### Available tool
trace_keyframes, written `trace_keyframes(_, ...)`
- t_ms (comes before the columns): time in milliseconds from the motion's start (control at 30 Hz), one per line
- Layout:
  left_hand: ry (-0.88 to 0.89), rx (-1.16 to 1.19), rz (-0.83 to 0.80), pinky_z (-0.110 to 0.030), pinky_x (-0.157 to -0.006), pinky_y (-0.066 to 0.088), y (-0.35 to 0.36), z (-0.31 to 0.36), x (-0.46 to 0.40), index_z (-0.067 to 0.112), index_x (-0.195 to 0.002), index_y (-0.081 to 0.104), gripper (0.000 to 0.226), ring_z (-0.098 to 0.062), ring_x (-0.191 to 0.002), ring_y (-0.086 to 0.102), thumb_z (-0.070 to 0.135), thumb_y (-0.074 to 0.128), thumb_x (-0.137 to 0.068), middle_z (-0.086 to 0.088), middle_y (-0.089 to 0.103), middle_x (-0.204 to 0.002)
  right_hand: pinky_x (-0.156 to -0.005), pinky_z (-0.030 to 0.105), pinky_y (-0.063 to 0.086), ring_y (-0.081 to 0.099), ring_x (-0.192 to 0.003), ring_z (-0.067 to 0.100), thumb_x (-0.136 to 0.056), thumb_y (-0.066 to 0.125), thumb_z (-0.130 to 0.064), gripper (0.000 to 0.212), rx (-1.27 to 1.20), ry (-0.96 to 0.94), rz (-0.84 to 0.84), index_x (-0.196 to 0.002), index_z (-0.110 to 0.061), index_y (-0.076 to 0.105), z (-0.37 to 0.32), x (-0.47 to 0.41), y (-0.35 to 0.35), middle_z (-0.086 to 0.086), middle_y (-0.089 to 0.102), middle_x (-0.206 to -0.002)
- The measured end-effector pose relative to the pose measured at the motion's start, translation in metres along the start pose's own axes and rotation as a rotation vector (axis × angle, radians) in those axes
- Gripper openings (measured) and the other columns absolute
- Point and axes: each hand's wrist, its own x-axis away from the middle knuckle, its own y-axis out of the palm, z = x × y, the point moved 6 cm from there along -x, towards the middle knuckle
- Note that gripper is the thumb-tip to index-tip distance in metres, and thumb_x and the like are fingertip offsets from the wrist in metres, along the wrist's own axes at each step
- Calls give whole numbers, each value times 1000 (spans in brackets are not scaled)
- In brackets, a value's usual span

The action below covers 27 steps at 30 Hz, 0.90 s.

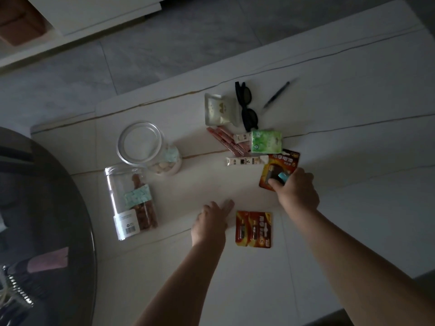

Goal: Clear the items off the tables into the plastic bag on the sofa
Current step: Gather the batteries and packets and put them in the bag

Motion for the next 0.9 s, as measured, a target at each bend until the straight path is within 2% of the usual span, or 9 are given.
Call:
trace_keyframes(133,-91,60,27,-37,-81,52,3,-9,1,11,-116,52,27,-26,-103,57,20,59,-91,-8,53,-114,-72,37,42,56,-106,35,-80,69,-42,65,-185,128,-51,-124,-3,42,4,-4,5,19,49,-122)
trace_keyframes(267,-59,106,71,-39,-85,53,-2,-3,1,13,-114,52,23,-24,-102,55,24,53,-94,-7,55,-111,-84,42,48,55,-113,38,-75,77,-34,75,-385,303,-121,-127,3,38,12,-7,11,23,48,-129)
trace_keyframes(400,2,113,42,-39,-98,46,2,17,5,11,-118,42,22,-25,-110,52,21,42,-98,-10,55,-117,-76,35,48,58,-111,34,-70,81,-36,79,-399,347,-174,-126,5,43,20,-8,16,22,52,-127)
trace_keyframes(500,-42,218,-39,-44,-98,48,16,31,8,9,-121,37,25,-29,-111,54,20,39,-99,-14,51,-121,-76,34,49,59,-110,34,-66,83,-37,82,-466,383,-191,-126,4,45,26,-4,18,21,53,-127)
trace_keyframes(667,-112,278,-63,-43,-93,52,39,42,11,8,-121,38,31,-29,-112,57,18,51,-95,-13,52,-122,-70,30,40,58,-108,34,-78,76,-25,66,-526,272,-120,-125,1,38,35,0,3,19,54,-125)
trace_keyframes(800,-199,307,-16,-39,-89,52,45,39,11,7,-123,41,41,-27,-113,57,19,62,-90,-10,54,-122,-68,30,38,60,-102,32,-81,72,-25,52,-452,210,-123,-119,-1,44,52,5,-5,16,59,-116)
trace_keyframes(900,-257,326,29,-39,-87,54,50,39,11,7,-120,44,31,-27,-107,59,13,56,-93,-11,54,-120,-69,30,40,60,-100,30,-81,71,-26,47,-442,193,-143,-116,-2,49,70,8,-7,14,60,-112)
